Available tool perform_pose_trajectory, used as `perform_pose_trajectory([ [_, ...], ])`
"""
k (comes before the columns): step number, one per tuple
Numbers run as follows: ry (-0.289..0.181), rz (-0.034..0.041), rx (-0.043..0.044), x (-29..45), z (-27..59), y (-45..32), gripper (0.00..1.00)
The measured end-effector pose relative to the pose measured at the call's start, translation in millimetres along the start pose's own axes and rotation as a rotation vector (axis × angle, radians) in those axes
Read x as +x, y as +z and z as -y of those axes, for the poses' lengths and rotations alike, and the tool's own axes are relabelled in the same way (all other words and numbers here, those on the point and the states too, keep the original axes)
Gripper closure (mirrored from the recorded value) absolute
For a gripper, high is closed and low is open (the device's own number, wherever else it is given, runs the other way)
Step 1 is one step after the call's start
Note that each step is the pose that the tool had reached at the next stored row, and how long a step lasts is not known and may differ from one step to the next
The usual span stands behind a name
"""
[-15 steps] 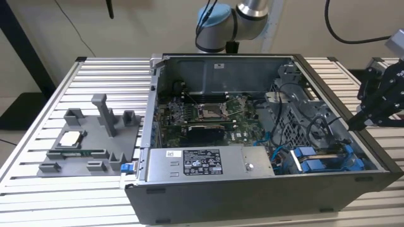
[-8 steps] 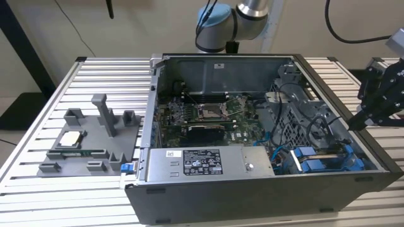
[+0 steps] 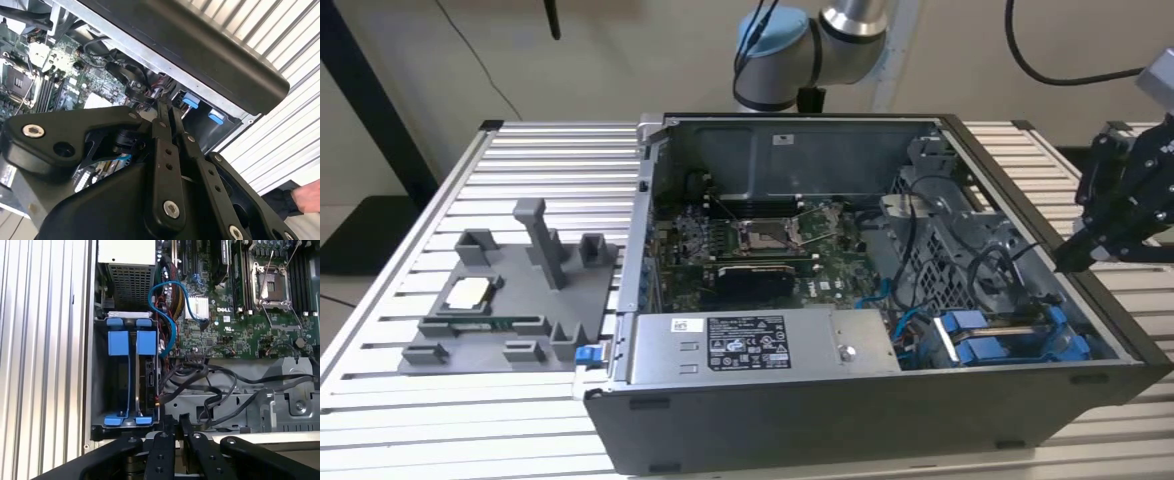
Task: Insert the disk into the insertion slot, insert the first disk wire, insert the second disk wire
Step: 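Insert the second disk wire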
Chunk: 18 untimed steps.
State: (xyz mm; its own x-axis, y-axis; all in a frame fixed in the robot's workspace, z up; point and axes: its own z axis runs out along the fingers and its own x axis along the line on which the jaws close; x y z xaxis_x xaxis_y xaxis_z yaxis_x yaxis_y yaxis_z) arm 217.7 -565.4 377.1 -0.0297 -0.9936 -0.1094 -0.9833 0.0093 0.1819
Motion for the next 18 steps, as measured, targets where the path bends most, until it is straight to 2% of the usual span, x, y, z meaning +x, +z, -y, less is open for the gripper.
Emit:
perform_pose_trajectory([
  [13,0.000,0.0003,-0.0001,-0.9,-13.9,-12.1,0.84],
  [18,0.000,0.0001,0.0000,-0.2,-29.5,-9.6,0.84],
])
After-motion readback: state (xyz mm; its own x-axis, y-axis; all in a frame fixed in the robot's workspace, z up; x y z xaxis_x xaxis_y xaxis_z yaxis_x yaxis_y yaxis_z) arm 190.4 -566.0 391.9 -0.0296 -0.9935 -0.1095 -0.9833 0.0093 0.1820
